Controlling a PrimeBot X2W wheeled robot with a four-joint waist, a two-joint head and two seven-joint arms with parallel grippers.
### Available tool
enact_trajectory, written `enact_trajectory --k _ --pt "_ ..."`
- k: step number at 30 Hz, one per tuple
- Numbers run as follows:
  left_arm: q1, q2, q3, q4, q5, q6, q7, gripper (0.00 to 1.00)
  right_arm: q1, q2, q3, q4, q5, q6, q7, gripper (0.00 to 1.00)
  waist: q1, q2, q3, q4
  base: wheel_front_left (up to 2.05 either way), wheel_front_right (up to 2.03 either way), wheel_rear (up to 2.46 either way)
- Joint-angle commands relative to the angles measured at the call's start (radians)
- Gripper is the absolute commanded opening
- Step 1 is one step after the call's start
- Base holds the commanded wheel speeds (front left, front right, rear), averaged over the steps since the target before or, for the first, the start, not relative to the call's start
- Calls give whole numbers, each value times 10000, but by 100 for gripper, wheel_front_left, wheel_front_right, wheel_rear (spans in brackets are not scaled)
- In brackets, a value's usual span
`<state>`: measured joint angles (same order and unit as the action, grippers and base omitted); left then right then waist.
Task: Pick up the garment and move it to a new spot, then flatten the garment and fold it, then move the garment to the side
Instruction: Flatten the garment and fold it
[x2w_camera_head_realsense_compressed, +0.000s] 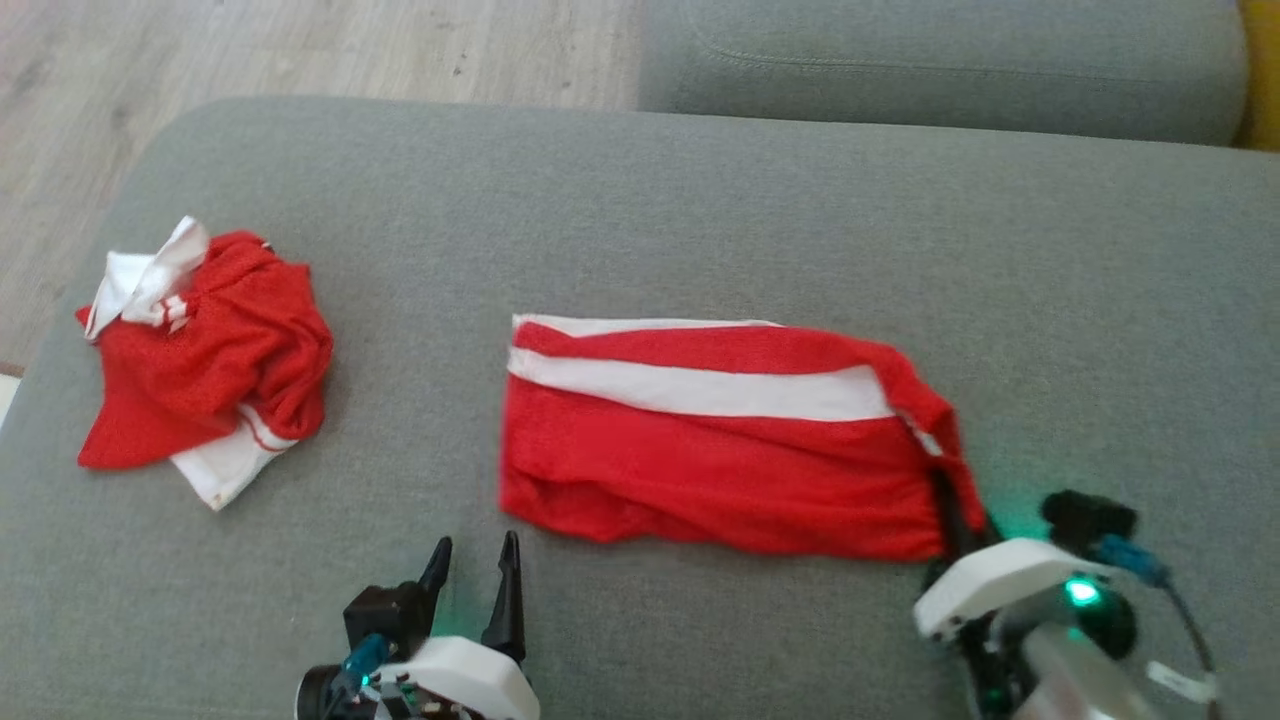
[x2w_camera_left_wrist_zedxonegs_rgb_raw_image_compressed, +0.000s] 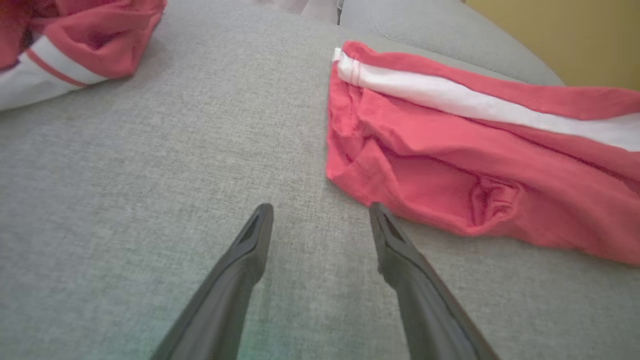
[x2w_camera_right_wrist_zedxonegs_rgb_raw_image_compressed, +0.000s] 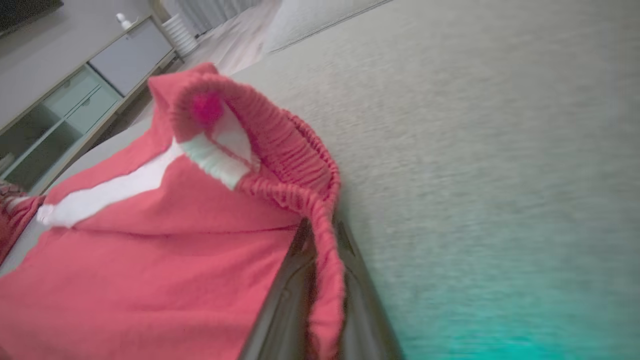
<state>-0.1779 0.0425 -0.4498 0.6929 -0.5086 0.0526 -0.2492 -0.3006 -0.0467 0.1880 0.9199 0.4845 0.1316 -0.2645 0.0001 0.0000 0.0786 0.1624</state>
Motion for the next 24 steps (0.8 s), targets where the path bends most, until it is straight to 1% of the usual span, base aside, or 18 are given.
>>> enact_trajectory --k 1,6,10,13,17,21,24 --pt "-256 78 335 -240 83 9 -126 100 13 -483 -483 -45 80 -9 30 0 -1 0 -147 -193 0 0 0" --pt "-93 78 246 -186 29 -121 -126 100 -4 -1282 -1602 -329 -223 -9 29 0 -1 0 -404 -526 0 0 0" --pt "-19 78 112 -152 -69 -149 -126 100 -19 -1281 -1711 -604 -261 -9 29 0 -1 0 -521 -663 0 0 0" --pt "47 78 -33 -125 -177 -128 -126 100 -2 -847 -1116 -1115 133 -9 116 0 -1 0 -615 -727 0 0 0" --pt "99 78 -167 -39 -249 -151 -126 100 112 -396 284 -2404 1098 -9 671 0 -1 0 -729 -661 0 0 0" --pt "119 78 -237 71 -277 -151 -126 100 162 -226 1442 -3477 1702 -9 1132 0 -1 0 -815 -335 0 0 0" --pt "95 78 -275 133 -268 -155 -126 100 12 -154 1884 -3605 1703 -9 1273 0 -1 0 -817 49 0 0 0"
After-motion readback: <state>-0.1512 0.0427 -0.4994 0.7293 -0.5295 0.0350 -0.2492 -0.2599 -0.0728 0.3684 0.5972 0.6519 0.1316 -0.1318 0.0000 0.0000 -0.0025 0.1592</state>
